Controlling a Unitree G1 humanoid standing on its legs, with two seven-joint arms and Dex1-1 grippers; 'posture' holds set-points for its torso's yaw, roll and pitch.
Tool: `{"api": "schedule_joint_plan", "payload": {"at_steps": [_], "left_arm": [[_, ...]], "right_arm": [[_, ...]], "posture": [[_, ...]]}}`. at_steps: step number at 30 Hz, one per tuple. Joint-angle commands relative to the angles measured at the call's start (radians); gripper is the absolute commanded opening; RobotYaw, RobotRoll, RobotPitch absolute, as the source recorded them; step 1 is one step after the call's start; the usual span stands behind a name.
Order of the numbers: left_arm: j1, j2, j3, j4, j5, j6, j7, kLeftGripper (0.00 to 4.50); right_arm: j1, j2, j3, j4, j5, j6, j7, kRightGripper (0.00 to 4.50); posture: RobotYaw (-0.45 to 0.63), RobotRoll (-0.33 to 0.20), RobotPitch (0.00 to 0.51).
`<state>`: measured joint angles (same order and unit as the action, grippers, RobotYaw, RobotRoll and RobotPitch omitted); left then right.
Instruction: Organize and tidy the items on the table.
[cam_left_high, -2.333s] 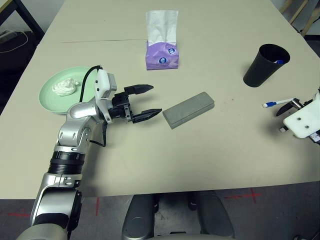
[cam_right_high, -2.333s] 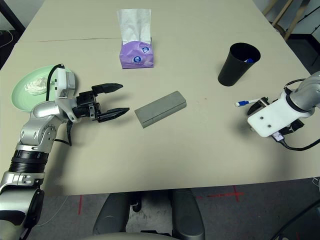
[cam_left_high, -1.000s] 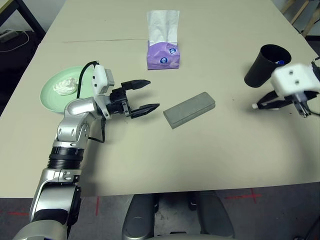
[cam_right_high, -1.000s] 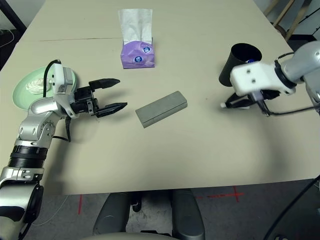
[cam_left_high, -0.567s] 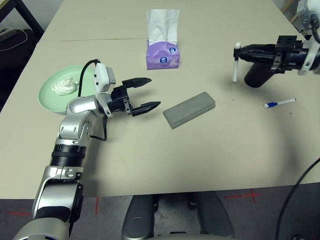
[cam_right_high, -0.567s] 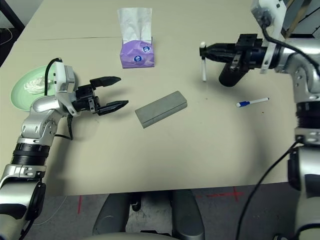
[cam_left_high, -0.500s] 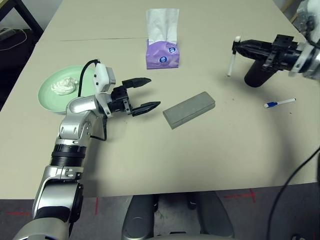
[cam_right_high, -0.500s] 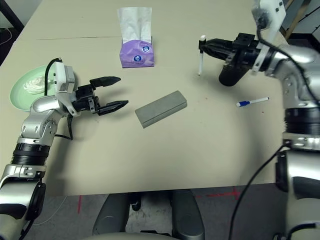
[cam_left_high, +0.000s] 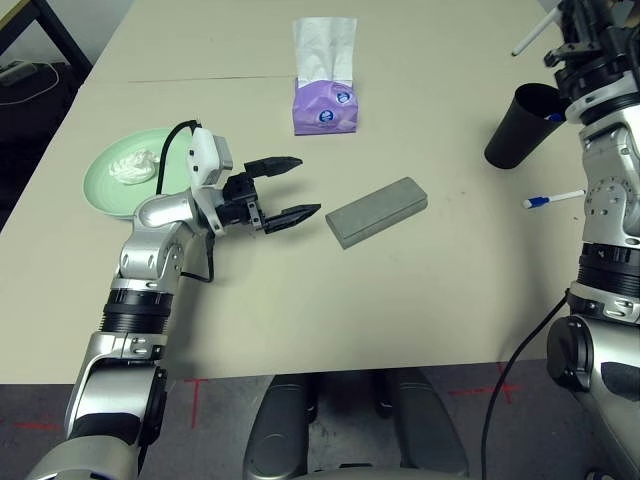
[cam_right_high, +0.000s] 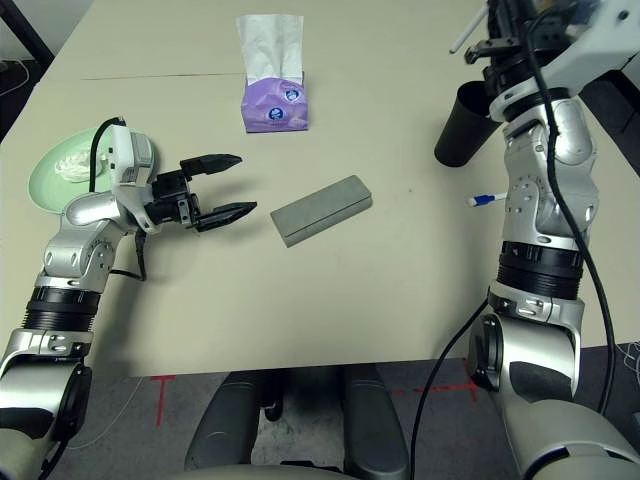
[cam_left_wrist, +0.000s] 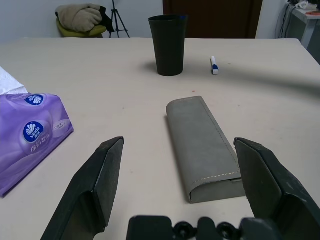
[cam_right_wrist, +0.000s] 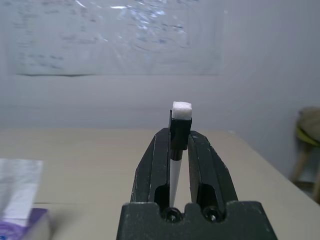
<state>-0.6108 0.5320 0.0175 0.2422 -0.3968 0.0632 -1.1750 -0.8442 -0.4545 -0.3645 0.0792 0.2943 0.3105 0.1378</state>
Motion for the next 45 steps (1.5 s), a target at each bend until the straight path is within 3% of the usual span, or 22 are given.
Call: {"api": "schedule_joint_plan", "payload": {"at_steps": [1, 18, 29, 31, 34, 37, 41, 45], "left_arm": [[0.009, 0.003, -0.008, -0.001, 0.013, -0.005, -0.002, 4.5], [0.032, 0.007, -0.003, -0.025, 0.01, 0.004, 0.004, 4.5], [0.023, 0.009, -0.003, -0.014, 0.01, 0.002, 0.004, 4.5], [0.023, 0.009, -0.003, -0.015, 0.01, 0.002, 0.004, 4.5], [0.025, 0.007, -0.004, -0.019, 0.008, 0.005, 0.005, 4.5], [0.026, 0.007, -0.006, -0.024, 0.008, 0.007, 0.005, 4.5], [0.03, 0.01, -0.006, -0.032, 0.007, 0.012, 0.006, 4.5], [0.047, 0.018, 0.0, -0.052, 0.004, 0.022, 0.011, 4.5]], "right_arm": [[-0.008, 0.003, -0.017, -0.009, 0.015, 0.114, -0.065, 0.37], [-0.01, -0.018, 0.025, -0.022, -0.004, 0.318, -0.117, 0.37], [-0.023, -0.043, 0.034, -0.022, -0.021, 0.296, -0.09, 4.44], [-0.034, -0.041, 0.047, -0.017, -0.001, 0.248, -0.03, 4.48], [-0.024, -0.055, 0.117, -0.045, 0.105, 0.161, 0.28, 4.48], [0.062, -0.153, 0.235, -0.067, 0.136, 0.172, 0.572, 4.48], [0.127, -0.336, 0.399, 0.011, 0.045, 0.054, 0.901, 4.48], [0.072, -0.462, 0.558, 0.207, -0.129, -0.136, 1.113, 4.48]], "posture": [[0.02, 0.0, 0.206], [0.03, 0.0, 0.214], [0.02, 0.0, 0.218], [0.02, 0.0, 0.219], [0.02, 0.0, 0.22], [0.02, 0.0, 0.227], [0.04, 0.0, 0.237], [0.05, 0.0, 0.247]]}}
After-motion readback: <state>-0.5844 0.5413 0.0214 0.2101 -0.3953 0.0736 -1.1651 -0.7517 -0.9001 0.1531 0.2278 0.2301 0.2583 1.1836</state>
